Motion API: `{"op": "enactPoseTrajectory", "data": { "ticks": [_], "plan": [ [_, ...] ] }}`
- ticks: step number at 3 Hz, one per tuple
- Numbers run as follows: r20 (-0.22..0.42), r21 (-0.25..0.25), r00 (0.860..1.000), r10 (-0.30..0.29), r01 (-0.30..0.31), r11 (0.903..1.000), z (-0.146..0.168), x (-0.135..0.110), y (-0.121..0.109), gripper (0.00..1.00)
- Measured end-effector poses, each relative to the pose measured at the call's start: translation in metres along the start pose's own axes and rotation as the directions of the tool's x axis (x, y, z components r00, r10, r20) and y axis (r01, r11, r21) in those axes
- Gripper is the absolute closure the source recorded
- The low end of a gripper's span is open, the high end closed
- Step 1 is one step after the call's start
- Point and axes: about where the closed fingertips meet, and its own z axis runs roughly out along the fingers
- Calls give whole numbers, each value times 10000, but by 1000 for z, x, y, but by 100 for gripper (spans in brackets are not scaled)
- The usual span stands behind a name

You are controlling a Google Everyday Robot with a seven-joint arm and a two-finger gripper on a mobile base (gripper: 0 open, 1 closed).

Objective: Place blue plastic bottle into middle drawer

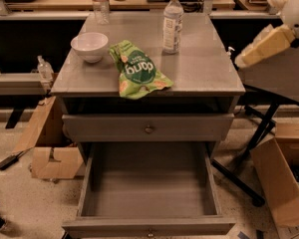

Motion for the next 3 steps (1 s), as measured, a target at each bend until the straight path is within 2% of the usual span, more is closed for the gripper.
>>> {"op": "enactPoseTrajectory", "data": {
  "ticks": [1, 2, 3],
  "plan": [
    [2224, 169, 9713, 844, -904, 9958, 35, -30, -50, 0],
    [2217, 153, 9714, 845, -902, 9958, 36, -30, -49, 0],
    [2844, 176, 9546, 886, -976, 9951, 60, -42, -56, 0]
  ]
}}
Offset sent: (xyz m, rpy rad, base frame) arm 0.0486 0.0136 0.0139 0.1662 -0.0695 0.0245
